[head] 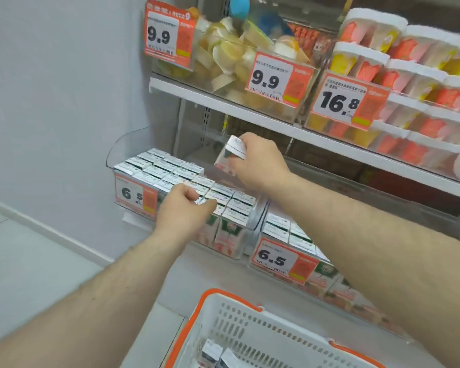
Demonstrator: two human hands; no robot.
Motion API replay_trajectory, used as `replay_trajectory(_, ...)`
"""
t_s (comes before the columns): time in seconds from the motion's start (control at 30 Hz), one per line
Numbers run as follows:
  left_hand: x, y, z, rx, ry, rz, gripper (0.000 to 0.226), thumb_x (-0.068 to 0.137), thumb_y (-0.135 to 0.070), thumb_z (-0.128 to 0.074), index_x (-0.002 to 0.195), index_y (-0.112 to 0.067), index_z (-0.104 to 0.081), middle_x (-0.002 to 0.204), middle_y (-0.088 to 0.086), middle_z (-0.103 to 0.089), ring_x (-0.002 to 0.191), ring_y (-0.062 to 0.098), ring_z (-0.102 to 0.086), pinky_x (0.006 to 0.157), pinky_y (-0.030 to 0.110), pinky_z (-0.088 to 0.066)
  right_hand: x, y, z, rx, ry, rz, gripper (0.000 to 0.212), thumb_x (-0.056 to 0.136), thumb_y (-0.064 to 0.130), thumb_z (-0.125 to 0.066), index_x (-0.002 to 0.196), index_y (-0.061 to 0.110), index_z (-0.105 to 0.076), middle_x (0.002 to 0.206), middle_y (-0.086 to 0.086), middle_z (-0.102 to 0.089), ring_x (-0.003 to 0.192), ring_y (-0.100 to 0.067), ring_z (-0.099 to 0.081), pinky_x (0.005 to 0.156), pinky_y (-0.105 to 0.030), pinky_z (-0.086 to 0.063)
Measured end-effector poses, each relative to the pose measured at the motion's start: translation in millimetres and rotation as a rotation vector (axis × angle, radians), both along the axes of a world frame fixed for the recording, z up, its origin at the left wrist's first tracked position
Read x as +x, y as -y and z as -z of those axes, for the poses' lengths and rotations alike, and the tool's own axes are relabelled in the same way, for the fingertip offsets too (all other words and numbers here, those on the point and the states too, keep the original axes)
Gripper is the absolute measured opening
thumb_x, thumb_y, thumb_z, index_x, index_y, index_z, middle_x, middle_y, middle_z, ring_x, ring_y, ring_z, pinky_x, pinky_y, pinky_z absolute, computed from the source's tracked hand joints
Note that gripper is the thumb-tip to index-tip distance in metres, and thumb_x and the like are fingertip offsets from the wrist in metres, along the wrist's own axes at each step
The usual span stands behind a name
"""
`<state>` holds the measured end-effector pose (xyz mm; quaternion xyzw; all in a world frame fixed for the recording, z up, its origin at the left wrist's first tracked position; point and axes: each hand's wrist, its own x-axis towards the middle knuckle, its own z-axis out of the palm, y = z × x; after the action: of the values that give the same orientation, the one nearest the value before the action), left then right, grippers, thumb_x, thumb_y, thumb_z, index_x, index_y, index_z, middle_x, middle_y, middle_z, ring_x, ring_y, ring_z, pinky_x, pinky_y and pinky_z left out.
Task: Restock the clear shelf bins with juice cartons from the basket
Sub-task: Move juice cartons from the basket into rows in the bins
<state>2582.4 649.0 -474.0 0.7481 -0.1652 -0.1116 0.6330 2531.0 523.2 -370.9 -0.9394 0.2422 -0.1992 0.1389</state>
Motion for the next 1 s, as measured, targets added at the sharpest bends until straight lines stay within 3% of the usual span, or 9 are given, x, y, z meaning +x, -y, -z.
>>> replay_trajectory(0.1, 6, 3, 8, 0.067, 0.033, -0.01, 0.032, 0.078, -0.026, -0.073, 0.069, -0.02, -0.043, 0.063, -0.004, -0.048, 0.06, 0.021, -0.044, 0.06, 0.03, -0.038, 52, 20, 14, 0.045, -0.188, 0.107, 0.012, 0.086, 0.019, -0.064, 0.088, 0.011, -0.055, 0.083, -0.004, -0.058, 0.077, -0.025, -0.055, 0.058, -0.027, -0.04)
replay_trajectory(0.2, 8, 6, 13, 0.123, 0.074, -0.025, 0.031, 0.079, -0.023, -0.069, 0.063, -0.02, -0.042, 0.059, -0.004, -0.048, 0.058, 0.02, -0.046, 0.058, 0.029, -0.039, 84, 39, 33, 0.213, -0.33, 0.122, 0.023, 0.085, 0.017, -0.07, 0.071, 0.013, -0.052, 0.069, -0.002, -0.052, 0.058, -0.016, -0.05, 0.047, -0.026, -0.041)
replay_trajectory(0.27, 7, 8, 12, 0.139, 0.087, -0.048, 0.031, 0.081, -0.022, -0.068, 0.062, -0.02, -0.043, 0.059, -0.004, -0.05, 0.06, 0.02, -0.049, 0.058, 0.028, -0.04, 96, 47, 44, 0.377, -0.368, 0.116, 0.024, 0.09, 0.011, -0.065, 0.07, 0.012, -0.05, 0.071, -0.005, -0.054, 0.058, -0.017, -0.051, 0.051, -0.027, -0.044)
replay_trajectory(0.37, 5, 10, 12, 0.132, 0.081, -0.07, 0.029, 0.081, -0.022, -0.066, 0.062, -0.02, -0.044, 0.06, -0.005, -0.051, 0.065, 0.021, -0.052, 0.06, 0.029, -0.042, 107, 49, 54, 0.442, -0.441, 0.126, 0.017, 0.096, 0.014, -0.057, 0.079, 0.009, -0.054, 0.079, -0.008, -0.057, 0.063, -0.022, -0.054, 0.058, -0.028, -0.044)
replay_trajectory(0.5, 6, 11, 15, 0.122, 0.068, -0.077, 0.03, 0.081, -0.022, -0.066, 0.062, -0.021, -0.042, 0.06, -0.005, -0.049, 0.062, 0.022, -0.049, 0.061, 0.03, -0.044, 115, 55, 57, 0.617, -0.355, 0.154, 0.007, 0.089, 0.012, -0.056, 0.094, 0.007, -0.054, 0.077, -0.013, -0.053, 0.062, -0.026, -0.049, 0.062, -0.033, -0.041)
replay_trajectory(0.6, 5, 12, 15, 0.117, 0.073, -0.078, 0.031, 0.083, -0.021, -0.065, 0.062, -0.02, -0.042, 0.06, -0.005, -0.047, 0.061, 0.021, -0.047, 0.059, 0.029, -0.042, 115, 61, 65, 0.726, -0.273, 0.165, 0.012, 0.076, 0.008, -0.055, 0.086, 0.013, -0.051, 0.074, -0.012, -0.047, 0.061, -0.024, -0.039, 0.063, -0.034, -0.035)
replay_trajectory(0.77, 2, 14, 15, 0.102, 0.067, -0.086, 0.03, 0.084, -0.02, -0.064, 0.063, -0.021, -0.042, 0.06, -0.006, -0.046, 0.061, 0.02, -0.046, 0.06, 0.029, -0.043, 118, 63, 71, 0.817, -0.272, 0.157, 0.011, 0.075, 0.01, -0.057, 0.086, 0.009, -0.054, 0.079, -0.014, -0.054, 0.07, -0.026, -0.048, 0.07, -0.04, -0.043)
replay_trajectory(0.9, 1, 15, 16, 0.1, 0.073, -0.095, 0.028, 0.084, -0.019, -0.063, 0.064, -0.022, -0.042, 0.061, -0.007, -0.047, 0.061, 0.018, -0.047, 0.059, 0.028, -0.041, 119, 66, 73, 0.824, -0.333, 0.159, 0.02, 0.081, 0.016, -0.058, 0.097, 0.006, -0.061, 0.089, -0.013, -0.062, 0.074, -0.027, -0.055, 0.076, -0.04, -0.051)
replay_trajectory(1.0, 0, 14, 14, 0.092, 0.063, -0.083, 0.027, 0.084, -0.018, -0.061, 0.065, -0.022, -0.042, 0.062, -0.007, -0.047, 0.061, 0.018, -0.047, 0.058, 0.028, -0.041, 115, 55, 67, 0.646, -0.406, 0.108, 0.018, 0.094, 0.02, -0.052, 0.097, 0.005, -0.062, 0.094, -0.013, -0.065, 0.08, -0.027, -0.058, 0.087, -0.039, -0.052)
